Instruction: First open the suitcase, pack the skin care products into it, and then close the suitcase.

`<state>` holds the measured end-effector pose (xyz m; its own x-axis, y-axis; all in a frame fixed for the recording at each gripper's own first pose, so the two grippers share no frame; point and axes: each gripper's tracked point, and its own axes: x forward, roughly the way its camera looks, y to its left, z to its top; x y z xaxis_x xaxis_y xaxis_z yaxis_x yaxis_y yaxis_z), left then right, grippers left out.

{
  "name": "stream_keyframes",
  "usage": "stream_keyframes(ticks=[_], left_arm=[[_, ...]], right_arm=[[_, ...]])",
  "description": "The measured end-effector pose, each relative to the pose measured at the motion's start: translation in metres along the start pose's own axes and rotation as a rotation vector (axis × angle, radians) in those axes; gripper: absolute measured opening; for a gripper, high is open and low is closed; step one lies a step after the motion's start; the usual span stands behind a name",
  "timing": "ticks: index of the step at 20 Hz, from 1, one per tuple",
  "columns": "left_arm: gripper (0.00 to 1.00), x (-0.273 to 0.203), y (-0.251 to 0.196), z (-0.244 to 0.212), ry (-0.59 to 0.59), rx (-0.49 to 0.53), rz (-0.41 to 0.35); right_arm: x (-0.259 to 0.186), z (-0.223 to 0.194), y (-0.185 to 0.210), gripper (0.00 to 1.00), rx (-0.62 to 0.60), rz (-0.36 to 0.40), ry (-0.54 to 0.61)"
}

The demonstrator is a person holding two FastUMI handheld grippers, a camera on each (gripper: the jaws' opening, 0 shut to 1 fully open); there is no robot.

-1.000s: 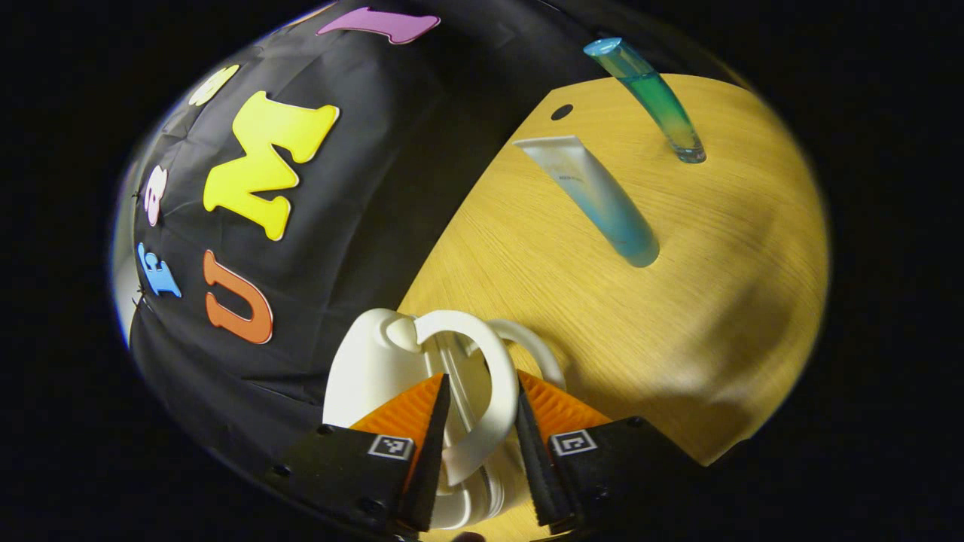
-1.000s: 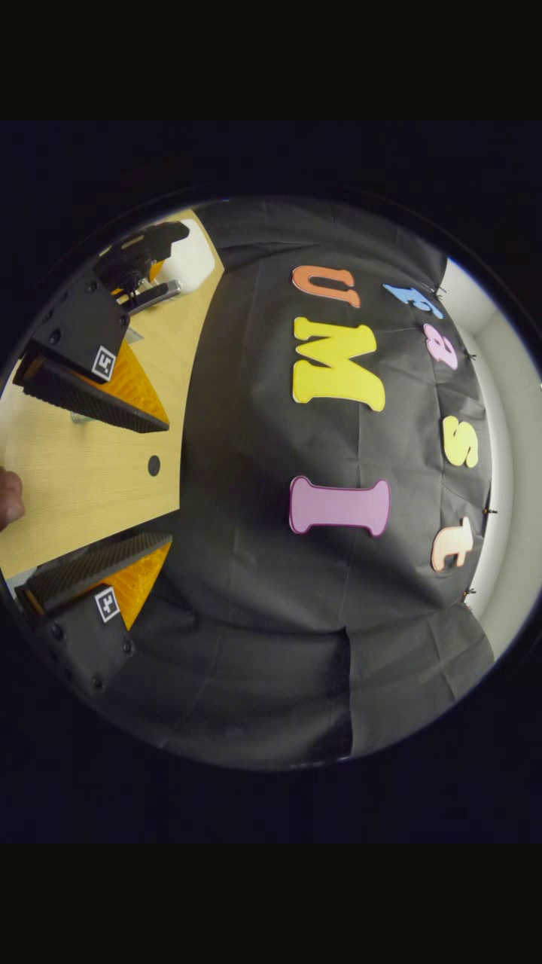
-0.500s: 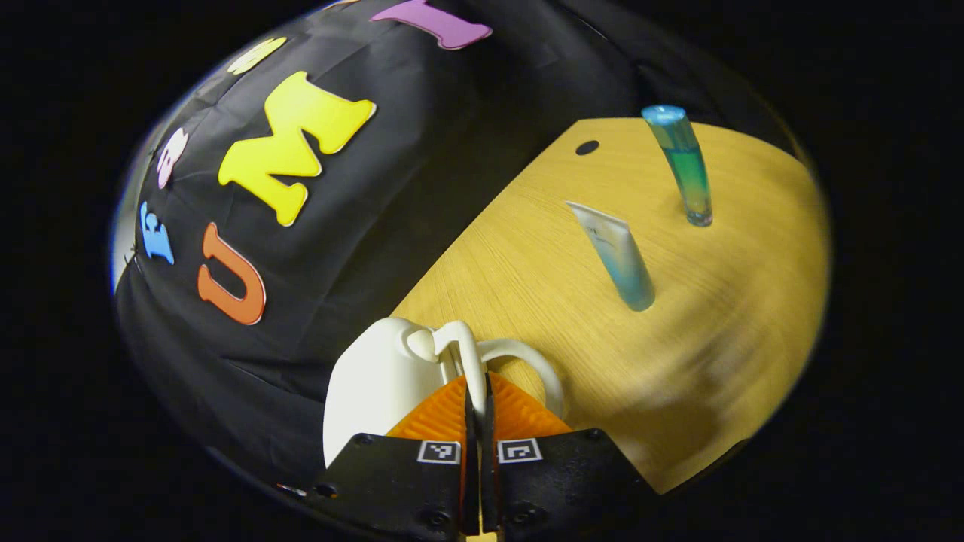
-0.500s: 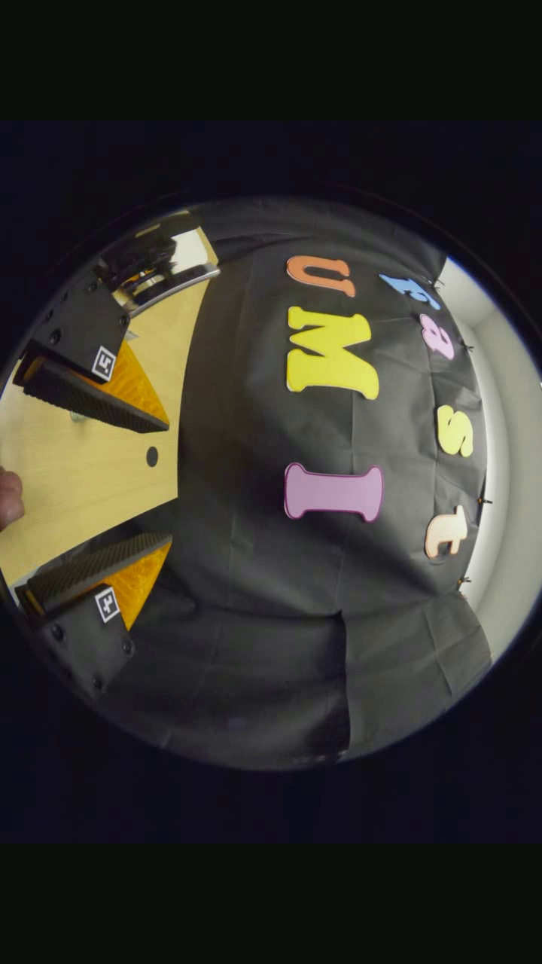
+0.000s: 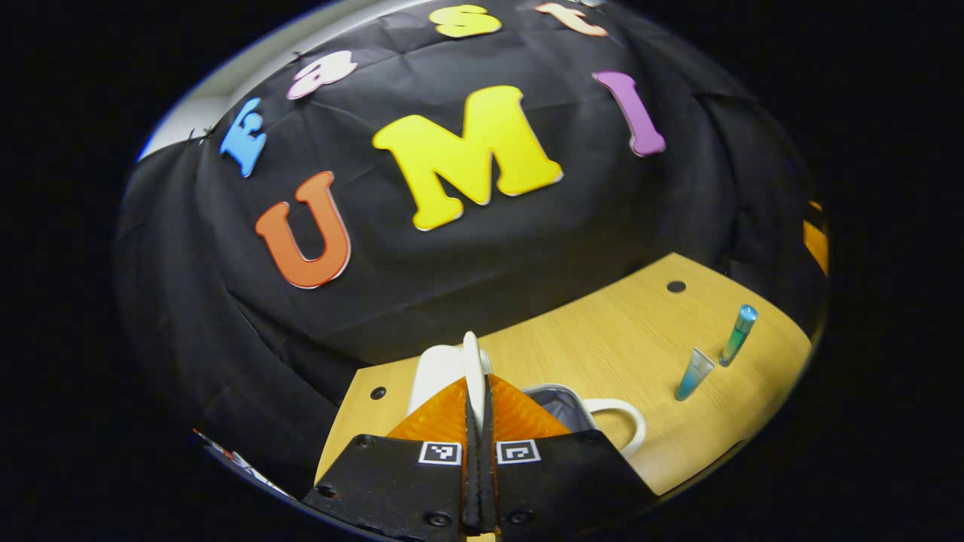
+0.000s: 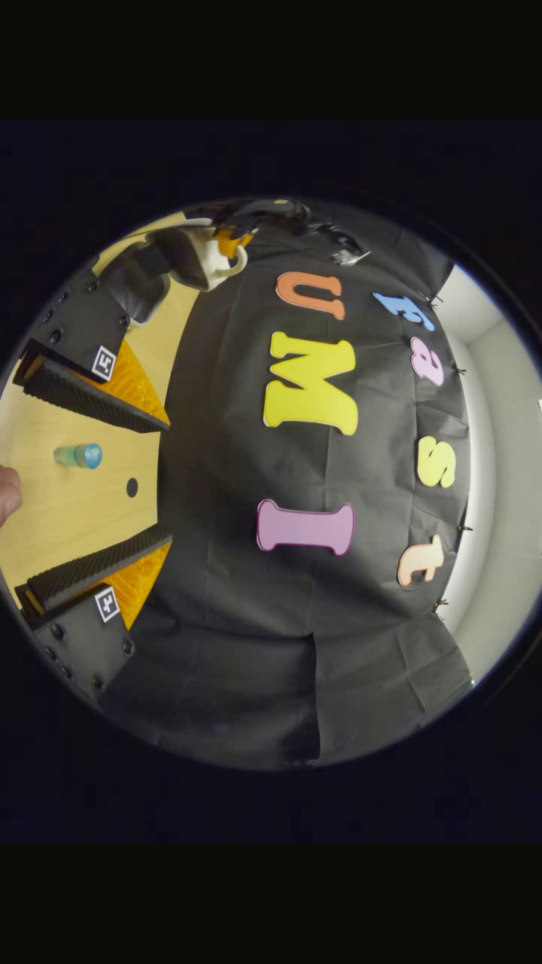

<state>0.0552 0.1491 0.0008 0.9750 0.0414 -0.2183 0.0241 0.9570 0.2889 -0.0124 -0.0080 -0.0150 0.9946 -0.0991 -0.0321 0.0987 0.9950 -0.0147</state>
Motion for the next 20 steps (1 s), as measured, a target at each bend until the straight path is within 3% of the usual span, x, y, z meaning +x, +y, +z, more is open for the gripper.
stream_keyframes(ticks=[3,7,11,17,20], left_arm=[[0.03,0.007,0.091,-0.015,-0.038,-0.109,0.058],[0.03,0.011,0.175,-0.065,-0.082,-0.271,0.096],[0.03,0.037,0.239,-0.139,-0.051,-0.548,0.099],[0.04,0.083,0.252,-0.28,0.131,-0.807,0.04],[0.05,0.099,0.245,-0.317,0.174,-0.959,0.01]], right_arm=[[-0.001,0.004,0.02,0.8,-0.008,-0.002,0.008],[-0.006,0.011,0.039,0.8,-0.038,-0.019,0.017],[-0.006,0.01,0.053,0.8,-0.087,-0.024,0.04],[-0.013,0.005,0.076,0.8,-0.175,-0.001,0.08],[-0.014,0.014,0.087,0.8,-0.194,0.017,0.072]])
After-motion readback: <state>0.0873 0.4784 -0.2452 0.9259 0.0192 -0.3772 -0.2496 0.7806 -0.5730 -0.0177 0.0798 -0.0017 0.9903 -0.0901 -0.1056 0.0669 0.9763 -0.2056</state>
